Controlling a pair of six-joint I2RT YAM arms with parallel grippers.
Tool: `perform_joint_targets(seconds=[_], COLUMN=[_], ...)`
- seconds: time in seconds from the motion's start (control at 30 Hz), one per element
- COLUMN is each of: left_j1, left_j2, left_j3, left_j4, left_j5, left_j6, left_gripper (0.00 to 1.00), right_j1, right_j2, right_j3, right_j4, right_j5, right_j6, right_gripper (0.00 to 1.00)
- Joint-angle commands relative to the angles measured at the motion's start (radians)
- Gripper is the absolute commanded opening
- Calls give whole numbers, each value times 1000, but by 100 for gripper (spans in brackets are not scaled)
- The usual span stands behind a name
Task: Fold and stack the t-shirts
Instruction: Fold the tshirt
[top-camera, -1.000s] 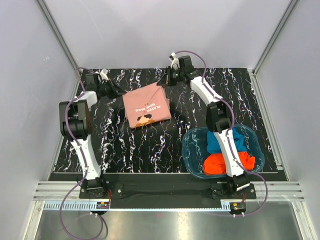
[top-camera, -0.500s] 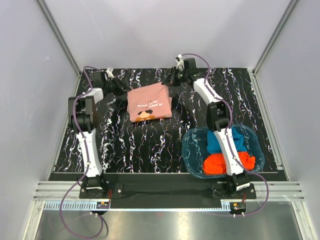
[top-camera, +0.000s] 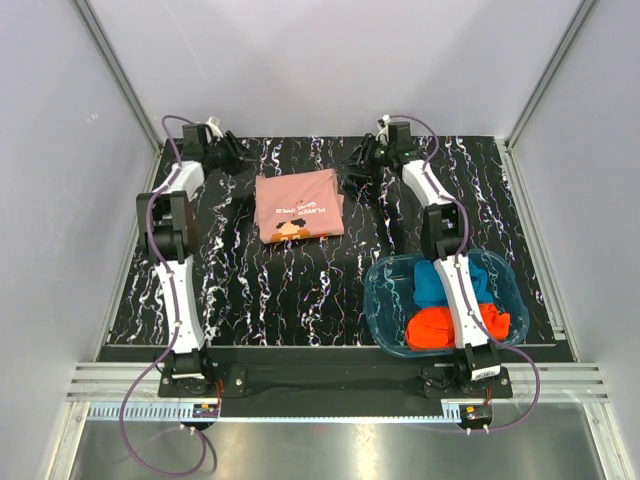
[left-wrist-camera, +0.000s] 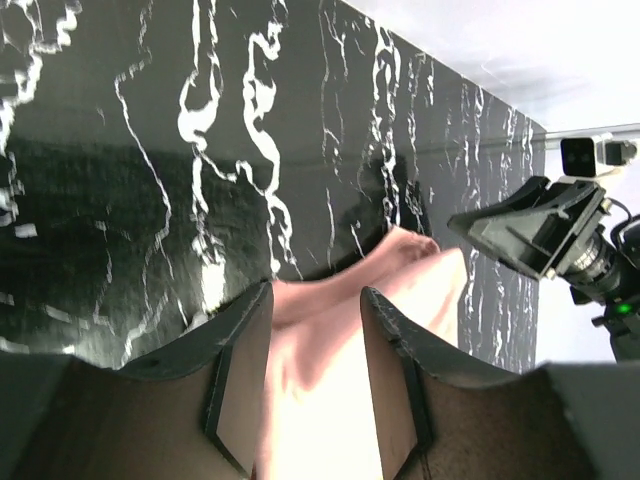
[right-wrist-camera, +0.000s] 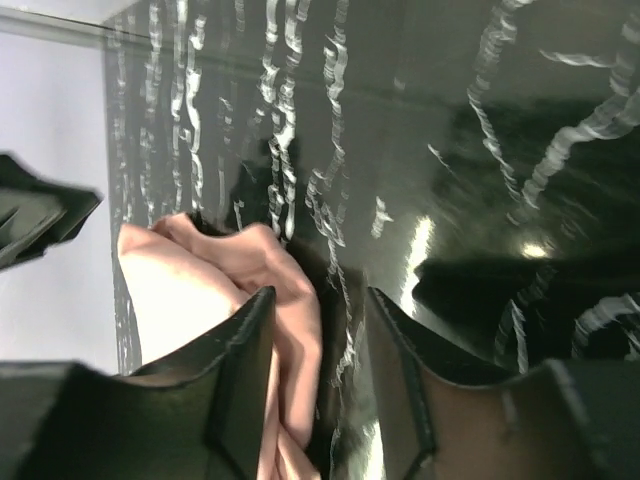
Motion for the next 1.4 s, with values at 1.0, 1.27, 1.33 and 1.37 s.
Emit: perform_joint_targets(seconds=[1.0,1.27,1.33,1.37], left_j1=[-118,-124,-125,-125], left_j2=[-476,-577,-584,-585], left_j3=[-824,-852,-858,-864], left_j4=[71,-43,-57,-58], left_j5=[97,101,95,92], left_j6=[-4,88,91,88], left_gripper=[31,31,31,31], right_j1=[32,34,37,39], right_j2=[-434,-484,-475,-445], right_j3=[-687,-606,-592,-575], right_j4=[36,39,110,117], right_j5=[-239,-254,-275,-292], right_j6=[-14,37,93,104], right_gripper=[3,11,14,15])
